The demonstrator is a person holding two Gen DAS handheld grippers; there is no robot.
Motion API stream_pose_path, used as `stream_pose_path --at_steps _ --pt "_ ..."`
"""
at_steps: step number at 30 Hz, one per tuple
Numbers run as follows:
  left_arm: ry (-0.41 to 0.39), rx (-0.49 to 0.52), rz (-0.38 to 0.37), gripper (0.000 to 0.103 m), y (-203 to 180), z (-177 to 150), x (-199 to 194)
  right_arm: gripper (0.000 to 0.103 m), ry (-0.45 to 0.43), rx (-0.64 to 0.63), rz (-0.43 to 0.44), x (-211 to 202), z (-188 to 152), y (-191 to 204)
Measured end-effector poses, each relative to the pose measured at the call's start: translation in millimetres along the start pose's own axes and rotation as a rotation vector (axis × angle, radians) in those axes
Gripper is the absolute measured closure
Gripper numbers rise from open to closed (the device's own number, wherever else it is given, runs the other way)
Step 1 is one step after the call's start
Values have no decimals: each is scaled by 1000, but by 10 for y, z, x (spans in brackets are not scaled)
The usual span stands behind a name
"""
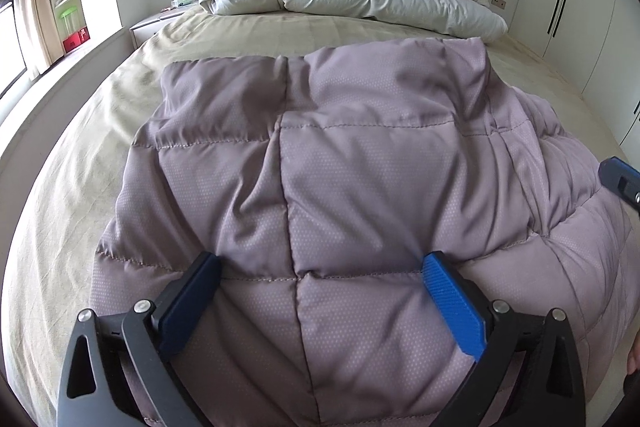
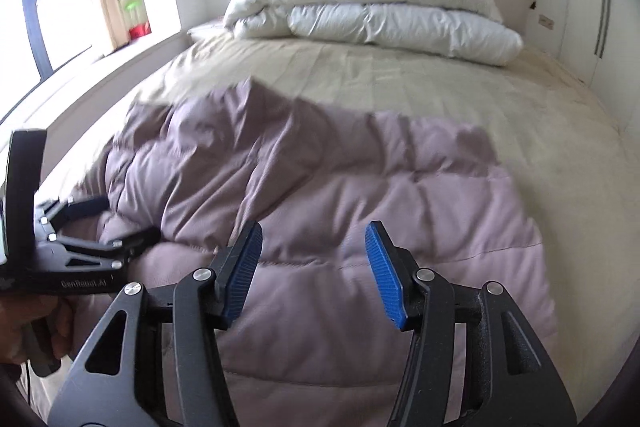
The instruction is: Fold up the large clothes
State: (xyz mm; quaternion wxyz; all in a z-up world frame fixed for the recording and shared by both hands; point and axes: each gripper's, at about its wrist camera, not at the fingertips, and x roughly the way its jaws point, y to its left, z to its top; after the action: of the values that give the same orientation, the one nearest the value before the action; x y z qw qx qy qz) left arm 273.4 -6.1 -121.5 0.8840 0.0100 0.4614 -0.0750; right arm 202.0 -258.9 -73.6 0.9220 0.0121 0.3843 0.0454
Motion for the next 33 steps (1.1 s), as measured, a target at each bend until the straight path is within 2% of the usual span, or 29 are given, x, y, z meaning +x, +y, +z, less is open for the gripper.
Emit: stream_pose_path --at_steps 2,6,7,9,13,17,26,30,31,33 --pt "-2 -1 -3 0 11 -4 -1 42 -12 66 -32 -46 23 -250" --pt "-5 3 -3 0 7 2 8 40 107 111 -118 224 -161 -745" --pt "-7 6 -1 0 -1 5 10 40 118 117 -84 302 -220 -862" --pt "-10 10 3 0 -18 8 16 40 67 109 -35 322 -371 -973" --pt "-10 11 3 0 -18 8 23 40 47 75 -64 421 -461 -956" --pt "-16 11 2 0 -29 6 33 40 36 95 -41 465 -489 -950" --pt "-37 5 -3 0 -26 -3 32 40 18 93 -46 471 -547 -931" --pt "-41 -23 -35 1 52 12 -148 40 18 91 -48 461 -561 -951" --pt "-55 -27 -33 5 81 12 -231 40 18 91 -48 465 -565 -953" --pt "-93 -41 -12 6 147 20 -386 40 18 92 -48 453 -563 -975"
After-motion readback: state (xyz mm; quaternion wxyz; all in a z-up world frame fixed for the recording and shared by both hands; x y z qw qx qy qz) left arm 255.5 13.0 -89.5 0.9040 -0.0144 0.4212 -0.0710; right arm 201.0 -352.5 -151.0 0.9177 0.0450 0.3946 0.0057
